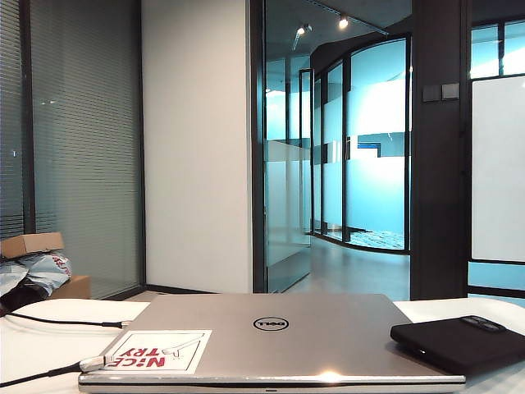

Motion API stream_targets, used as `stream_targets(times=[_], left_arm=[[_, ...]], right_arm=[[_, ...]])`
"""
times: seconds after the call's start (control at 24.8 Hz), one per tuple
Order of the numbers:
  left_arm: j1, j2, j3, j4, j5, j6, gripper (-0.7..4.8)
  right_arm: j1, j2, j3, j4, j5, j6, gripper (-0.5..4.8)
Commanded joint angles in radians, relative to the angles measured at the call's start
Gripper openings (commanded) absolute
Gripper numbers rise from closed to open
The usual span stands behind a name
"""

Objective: Pick up the charging cable and the phone, plug the charging cable into the charging port on the phone, and finally place them back on the table.

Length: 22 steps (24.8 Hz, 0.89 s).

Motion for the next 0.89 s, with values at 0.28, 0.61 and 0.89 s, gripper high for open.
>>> stream_targets(times=[0.28,0.61,0.89], left_arm=[[-0.227,0.352,0.124,-0.027,0.002,0.16,-0.06],[-0.317,0.507,0.123,-0.238,0.003,0.413,-0.05],[-0.334,0.631,0.108,-0.313,0.004,0.483,-0.06]], right_arm=[[0.264,0.071,0.074,-0.146,0.053,0.029,-0.04],[0.636,0.064,0.073,-0.342,0.091,0.017,-0.04],[0.801,0.07,0.073,-0.372,0.178,-0.049,-0.04]])
